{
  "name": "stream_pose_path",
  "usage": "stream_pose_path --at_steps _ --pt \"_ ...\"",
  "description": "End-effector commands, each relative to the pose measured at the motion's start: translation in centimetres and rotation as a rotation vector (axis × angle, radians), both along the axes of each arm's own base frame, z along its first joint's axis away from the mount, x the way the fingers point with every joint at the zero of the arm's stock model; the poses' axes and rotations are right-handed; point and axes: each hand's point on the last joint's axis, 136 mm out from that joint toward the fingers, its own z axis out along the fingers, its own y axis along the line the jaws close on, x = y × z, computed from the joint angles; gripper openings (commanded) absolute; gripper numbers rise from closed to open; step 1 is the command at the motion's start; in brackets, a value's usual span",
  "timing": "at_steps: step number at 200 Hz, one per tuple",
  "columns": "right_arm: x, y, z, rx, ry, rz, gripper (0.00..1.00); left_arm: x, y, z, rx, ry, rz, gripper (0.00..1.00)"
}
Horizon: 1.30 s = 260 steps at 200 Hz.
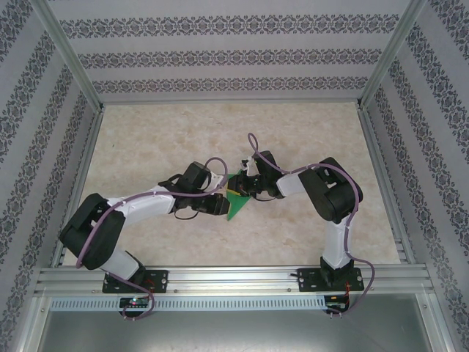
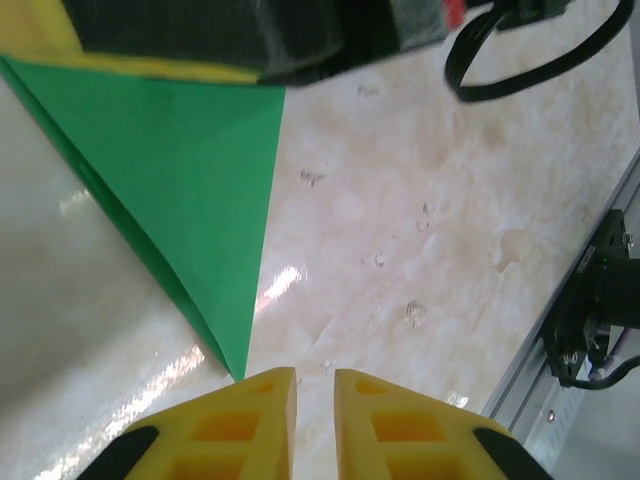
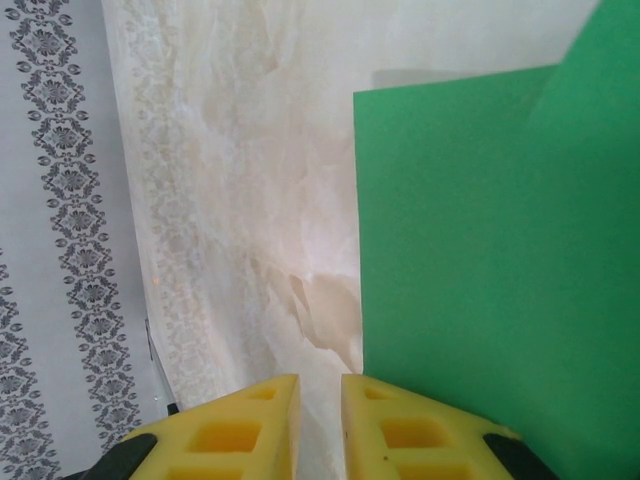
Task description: Fold a paper plane with a square sheet of paper (pick it up from the middle)
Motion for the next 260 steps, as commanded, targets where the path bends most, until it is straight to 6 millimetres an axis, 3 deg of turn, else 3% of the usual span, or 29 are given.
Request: stream_pose_path --at_steps 1,73,111,174,217,260 --pt "-2.9 -3.1 -6.4 -0.180 0.156 -0.034 0.20 1.5 -1.2 1.6 -0.037 -0.033 0.040 0.16" --pt "-3.0 -3.2 -6.6 -0.179 0.161 -0.037 0.19 2.8 -3.0 -0.2 -0.115 0.001 0.073 0.11" --pt "-3.0 -3.2 -6.7 -0.179 0.163 -0.036 0.19 2.9 -3.1 -2.7 -0.085 0.040 0.080 0.10" --pt "-2.9 -3.3 -6.7 -0.182 0.165 -0.039 0.19 -0.4 -1.8 -7.0 -0.031 0.151 0.038 0.10" --pt "-3.0 -3.5 -7.0 -0.189 0.171 -0.043 0.19 -2.7 -1.1 -8.3 -0.005 0.196 0.004 0.10" --pt "-3.0 -3.5 -7.2 -0.191 0.173 -0.043 0.19 -4.6 -1.4 -8.4 -0.030 0.233 -0.059 0.10"
